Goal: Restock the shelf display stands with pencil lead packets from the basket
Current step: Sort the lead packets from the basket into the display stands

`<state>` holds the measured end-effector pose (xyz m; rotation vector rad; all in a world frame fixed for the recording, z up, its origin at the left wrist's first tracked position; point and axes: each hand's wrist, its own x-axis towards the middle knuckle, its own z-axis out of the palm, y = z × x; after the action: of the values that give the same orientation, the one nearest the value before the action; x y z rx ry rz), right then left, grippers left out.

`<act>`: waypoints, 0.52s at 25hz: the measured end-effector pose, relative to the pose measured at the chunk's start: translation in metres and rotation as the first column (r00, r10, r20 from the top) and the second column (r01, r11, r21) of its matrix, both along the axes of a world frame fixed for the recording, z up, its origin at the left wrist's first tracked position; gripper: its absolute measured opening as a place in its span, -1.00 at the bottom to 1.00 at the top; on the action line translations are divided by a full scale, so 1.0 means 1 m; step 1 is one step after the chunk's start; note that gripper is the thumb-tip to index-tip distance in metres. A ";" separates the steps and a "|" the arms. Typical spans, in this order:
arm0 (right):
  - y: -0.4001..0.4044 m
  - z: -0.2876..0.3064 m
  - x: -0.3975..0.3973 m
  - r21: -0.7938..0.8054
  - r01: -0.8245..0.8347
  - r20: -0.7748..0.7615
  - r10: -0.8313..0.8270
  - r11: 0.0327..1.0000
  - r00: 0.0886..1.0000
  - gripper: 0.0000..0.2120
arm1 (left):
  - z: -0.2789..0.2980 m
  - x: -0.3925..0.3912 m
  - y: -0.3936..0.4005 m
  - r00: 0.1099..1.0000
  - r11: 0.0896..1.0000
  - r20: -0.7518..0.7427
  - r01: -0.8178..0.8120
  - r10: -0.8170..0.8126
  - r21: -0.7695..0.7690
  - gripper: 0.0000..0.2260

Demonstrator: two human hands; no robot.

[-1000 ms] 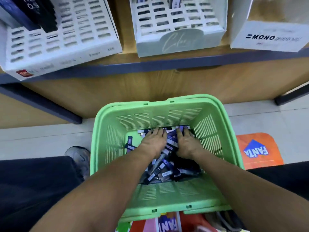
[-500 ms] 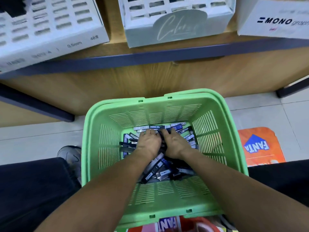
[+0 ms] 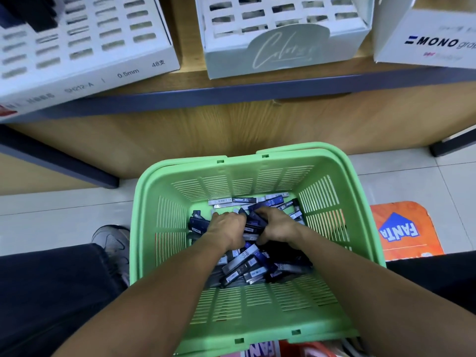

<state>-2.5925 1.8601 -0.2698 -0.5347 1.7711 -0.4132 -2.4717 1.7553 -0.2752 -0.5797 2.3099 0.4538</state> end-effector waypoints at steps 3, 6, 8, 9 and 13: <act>-0.001 0.000 -0.005 0.024 -0.021 -0.021 0.021 0.999 1.000 -0.30 | 0.003 0.001 -0.002 0.997 1.000 -0.078 -0.003 0.001 -0.019 -0.83; -0.004 -0.004 -0.016 0.024 -0.006 -0.134 0.009 1.000 0.991 -0.37 | 0.013 0.003 -0.008 0.992 0.998 -0.112 -0.049 0.052 0.030 -0.84; -0.005 -0.003 -0.021 -0.012 0.015 -0.214 -0.017 1.000 0.977 -0.44 | 0.018 0.005 -0.016 0.984 0.985 -0.116 -0.120 0.135 0.124 -0.83; -0.005 0.002 -0.020 -0.036 0.030 -0.257 -0.039 0.999 0.966 -0.46 | 0.022 0.006 -0.019 0.972 0.965 -0.119 -0.179 0.203 0.192 -0.82; -0.008 0.036 -0.020 -0.168 0.118 -0.139 -0.142 0.979 0.980 -0.62 | 0.049 0.004 -0.030 0.855 0.752 -0.083 -0.398 0.512 0.526 -0.88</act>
<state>-2.6124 1.8516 -0.2334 -0.5759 1.9352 -0.6244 -2.4675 1.7252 -0.2259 -0.8697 2.1039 1.3683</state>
